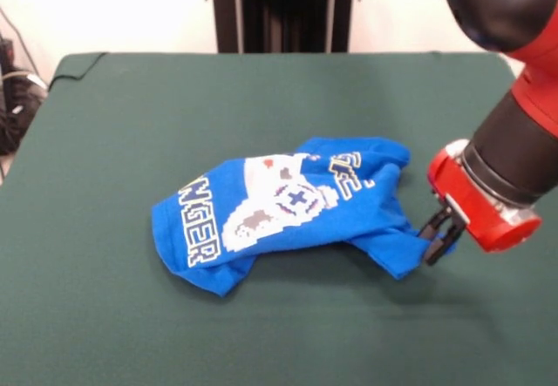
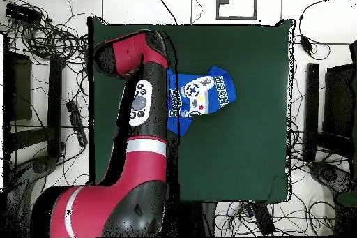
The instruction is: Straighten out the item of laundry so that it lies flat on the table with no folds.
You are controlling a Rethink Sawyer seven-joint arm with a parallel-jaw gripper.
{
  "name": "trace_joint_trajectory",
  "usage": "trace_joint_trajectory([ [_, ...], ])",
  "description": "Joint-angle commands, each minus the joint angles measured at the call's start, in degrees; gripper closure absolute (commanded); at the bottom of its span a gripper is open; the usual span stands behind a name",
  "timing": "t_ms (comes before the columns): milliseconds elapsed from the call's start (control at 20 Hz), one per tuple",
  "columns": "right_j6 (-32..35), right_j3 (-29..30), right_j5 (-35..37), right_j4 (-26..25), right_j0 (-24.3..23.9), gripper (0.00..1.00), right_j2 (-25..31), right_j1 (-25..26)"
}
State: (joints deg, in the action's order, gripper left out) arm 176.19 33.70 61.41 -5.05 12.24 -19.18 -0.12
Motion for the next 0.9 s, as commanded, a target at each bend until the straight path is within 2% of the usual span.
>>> trace_joint_trajectory([
  [50, -5.5, -2.8, -4.4, 2.7, 0.2, 1.00, 9.8, 3.0],
  [200, -5.4, -3.2, -5.6, 2.1, 0.0, 1.00, 10.5, 3.8],
  [350, -3.8, -3.8, -1.1, 1.0, 0.0, 1.00, 8.2, 4.5],
  [700, -6.6, -1.4, -1.4, 0.3, -0.5, 1.00, 7.8, 4.4],
  [750, -7.0, -1.6, -1.8, 0.0, -0.5, 0.00, 7.8, 4.4],
  [900, -7.7, -1.3, -2.5, 0.0, -0.8, 0.00, 8.1, 4.3],
])
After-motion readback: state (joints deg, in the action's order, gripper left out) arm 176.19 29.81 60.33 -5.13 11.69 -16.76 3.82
